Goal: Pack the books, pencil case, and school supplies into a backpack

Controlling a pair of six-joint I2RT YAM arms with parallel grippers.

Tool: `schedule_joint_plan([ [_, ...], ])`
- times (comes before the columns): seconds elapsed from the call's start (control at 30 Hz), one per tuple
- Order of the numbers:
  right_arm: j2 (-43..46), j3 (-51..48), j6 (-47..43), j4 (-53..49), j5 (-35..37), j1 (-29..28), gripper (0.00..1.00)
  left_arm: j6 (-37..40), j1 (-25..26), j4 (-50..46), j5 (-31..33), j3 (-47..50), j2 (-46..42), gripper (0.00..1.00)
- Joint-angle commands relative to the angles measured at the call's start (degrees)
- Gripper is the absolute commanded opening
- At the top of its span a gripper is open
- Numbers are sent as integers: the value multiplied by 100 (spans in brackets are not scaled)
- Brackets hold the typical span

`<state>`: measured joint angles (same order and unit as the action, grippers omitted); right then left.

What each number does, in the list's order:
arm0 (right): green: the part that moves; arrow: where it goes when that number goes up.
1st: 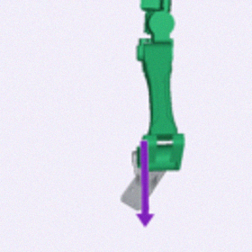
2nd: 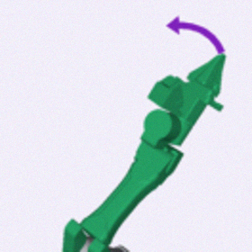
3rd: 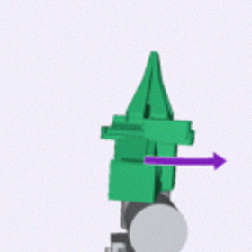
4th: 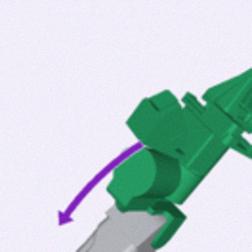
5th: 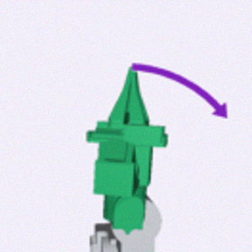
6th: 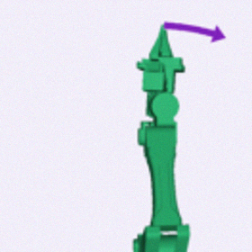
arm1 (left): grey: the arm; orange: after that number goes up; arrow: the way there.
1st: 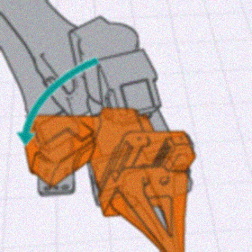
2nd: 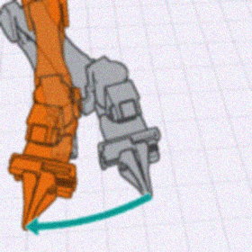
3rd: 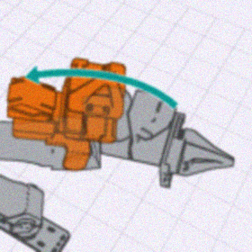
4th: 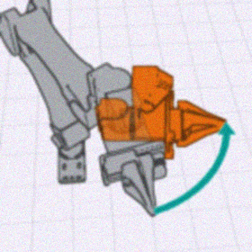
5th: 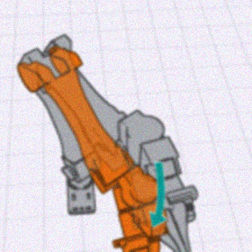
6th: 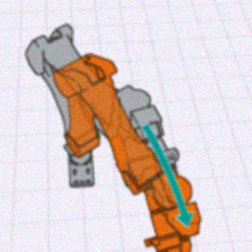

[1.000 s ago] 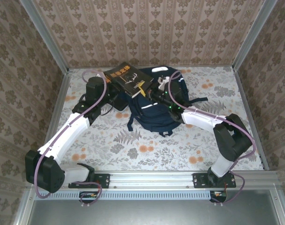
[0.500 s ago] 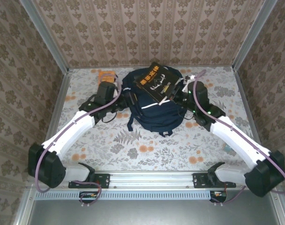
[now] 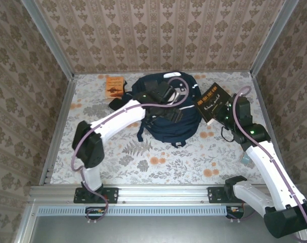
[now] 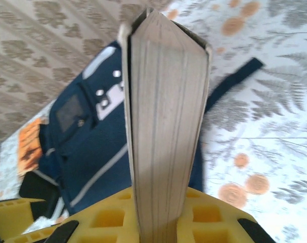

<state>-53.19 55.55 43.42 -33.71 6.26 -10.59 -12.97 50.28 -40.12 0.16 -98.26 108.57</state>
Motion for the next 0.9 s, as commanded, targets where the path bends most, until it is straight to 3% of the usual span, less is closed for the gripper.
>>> schedule_joint_plan([
  [0.0, 273, -11, -169, -243, 135, 248, 3, 947, 81, -843, 547, -760, 596, 79],
  [0.33, 501, -115, -176, -461, -1, 626, 3, 1830, 91, -1778, 351, -2408, 2142, 77],
  [0.6, 511, -215, -33, -381, -161, 639, 3, 2009, 99, -1793, 847, -2606, 2462, 75],
  [0.77, 505, -290, 39, -296, -259, 637, 3, 2106, 101, -1614, 1212, -2665, 2476, 67],
  [0.87, 515, -282, 53, -316, -244, 637, 3, 2130, 113, -1594, 1242, -2711, 2458, 57],
])
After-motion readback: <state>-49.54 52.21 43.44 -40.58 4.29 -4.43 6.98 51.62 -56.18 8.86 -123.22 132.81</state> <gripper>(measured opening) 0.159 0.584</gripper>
